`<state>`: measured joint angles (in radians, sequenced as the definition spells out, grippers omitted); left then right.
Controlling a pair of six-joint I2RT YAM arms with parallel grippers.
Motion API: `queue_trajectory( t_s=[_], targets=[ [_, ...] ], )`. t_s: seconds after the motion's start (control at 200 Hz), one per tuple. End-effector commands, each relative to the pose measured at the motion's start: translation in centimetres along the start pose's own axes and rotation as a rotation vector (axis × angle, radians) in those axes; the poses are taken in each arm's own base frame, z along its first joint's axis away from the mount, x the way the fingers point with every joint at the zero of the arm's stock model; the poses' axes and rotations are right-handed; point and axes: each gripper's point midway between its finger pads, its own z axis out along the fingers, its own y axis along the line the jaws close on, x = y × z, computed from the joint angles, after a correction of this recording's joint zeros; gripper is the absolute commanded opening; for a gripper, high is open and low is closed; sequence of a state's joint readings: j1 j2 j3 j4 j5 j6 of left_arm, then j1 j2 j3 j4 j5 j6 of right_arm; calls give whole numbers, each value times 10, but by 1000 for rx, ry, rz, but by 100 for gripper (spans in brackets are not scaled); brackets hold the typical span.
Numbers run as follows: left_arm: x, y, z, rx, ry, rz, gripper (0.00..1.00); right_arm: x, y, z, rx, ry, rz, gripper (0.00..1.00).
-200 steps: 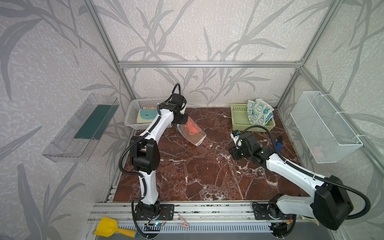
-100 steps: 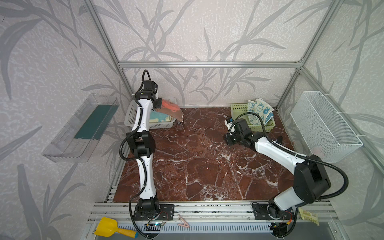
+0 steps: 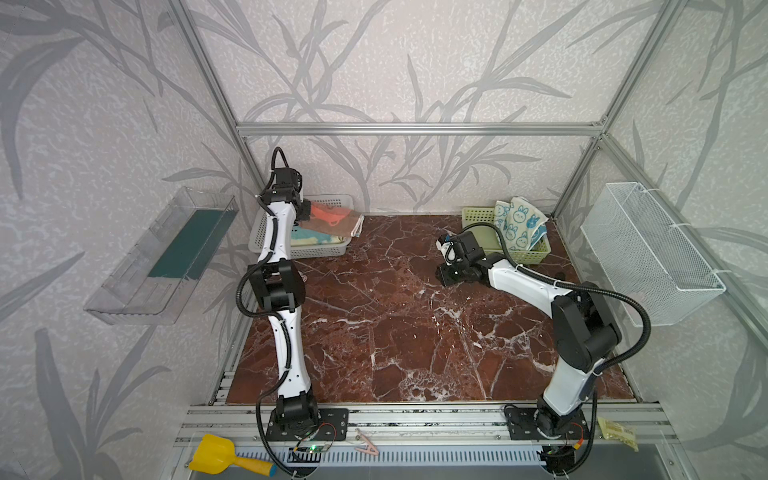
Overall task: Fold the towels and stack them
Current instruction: 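Carry the folded towel with the left gripper into the white basket, then release the towel in the white basket while the right gripper grasps the bunny towel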
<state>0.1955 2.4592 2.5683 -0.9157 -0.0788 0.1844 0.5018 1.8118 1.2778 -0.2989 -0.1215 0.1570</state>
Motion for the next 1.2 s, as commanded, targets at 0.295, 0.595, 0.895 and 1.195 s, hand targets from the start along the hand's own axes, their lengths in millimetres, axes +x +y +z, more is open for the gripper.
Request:
queue_trajectory(
  t_s=[0.295, 0.595, 0.895, 1.195],
  targets=[
    [16, 50, 6, -147, 44, -126, 79, -10, -1, -10, 11, -5, -11, 40],
    [-14, 42, -41, -170, -41, -56, 82, -28, -29, -16, 98, 7, -31, 41],
    [-39, -66, -78, 68, -119, 2, 73, -84, -127, -21, 314, 8, 64, 45],
    [-23, -236, -111, 459, -135, 59, 71, -109, -238, 1, 495, 35, 159, 52]
  ],
)
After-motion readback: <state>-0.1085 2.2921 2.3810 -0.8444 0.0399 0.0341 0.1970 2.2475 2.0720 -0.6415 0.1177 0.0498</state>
